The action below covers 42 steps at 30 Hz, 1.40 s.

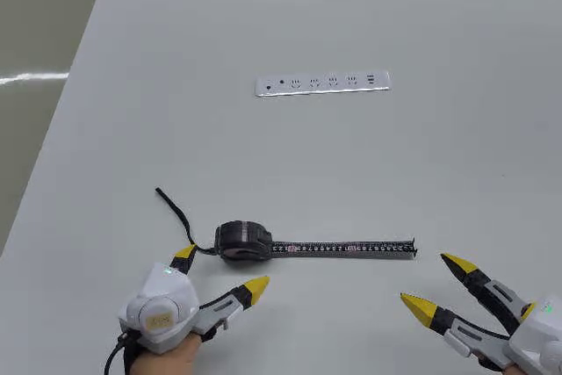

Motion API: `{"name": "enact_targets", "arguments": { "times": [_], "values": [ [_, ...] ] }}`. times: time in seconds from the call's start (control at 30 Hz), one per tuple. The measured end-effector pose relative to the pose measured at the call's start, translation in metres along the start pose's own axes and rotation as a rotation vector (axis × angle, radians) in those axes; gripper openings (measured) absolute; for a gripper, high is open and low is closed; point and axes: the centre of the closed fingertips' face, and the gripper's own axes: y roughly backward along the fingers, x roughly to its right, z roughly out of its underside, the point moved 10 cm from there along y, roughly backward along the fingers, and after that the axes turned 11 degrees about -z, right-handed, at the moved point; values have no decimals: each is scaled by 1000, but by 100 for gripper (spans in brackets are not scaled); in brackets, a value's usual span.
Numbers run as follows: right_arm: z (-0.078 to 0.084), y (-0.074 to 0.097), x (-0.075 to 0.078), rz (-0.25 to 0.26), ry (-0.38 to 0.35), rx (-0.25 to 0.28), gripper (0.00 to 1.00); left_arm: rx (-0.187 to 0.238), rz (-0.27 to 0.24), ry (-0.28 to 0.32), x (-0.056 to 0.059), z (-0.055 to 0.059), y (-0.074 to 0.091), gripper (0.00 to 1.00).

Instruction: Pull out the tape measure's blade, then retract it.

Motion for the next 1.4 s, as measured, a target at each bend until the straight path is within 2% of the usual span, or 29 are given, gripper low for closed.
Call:
{"name": "enact_targets", "arguments": {
  "times": [0.07,0.2,0.3,0.6,0.8,0.97,1.17,1.4],
  "values": [
    [0,-1,1,0,2,-2,59,-4,-20,25,-1,0,-1,81],
    [0,-1,2,0,2,0,59,-8,-18,4,4,-2,-5,82],
    [-1,-2,2,-1,4,0,59,-16,-35,27,4,-3,-9,82],
    [-1,-4,5,-4,2,-3,59,-31,-61,31,6,-2,-13,83],
    [0,-4,7,-8,0,-4,59,-41,-74,52,11,-3,-18,84],
    [-1,-5,9,-9,1,-5,58,-46,-93,93,12,-6,-23,84],
    [-2,-5,12,-15,3,-8,58,-56,-107,101,18,-10,-29,84],
    [-3,-5,17,-18,1,-7,57,-83,-141,105,18,-11,-33,83]
  ]
}}
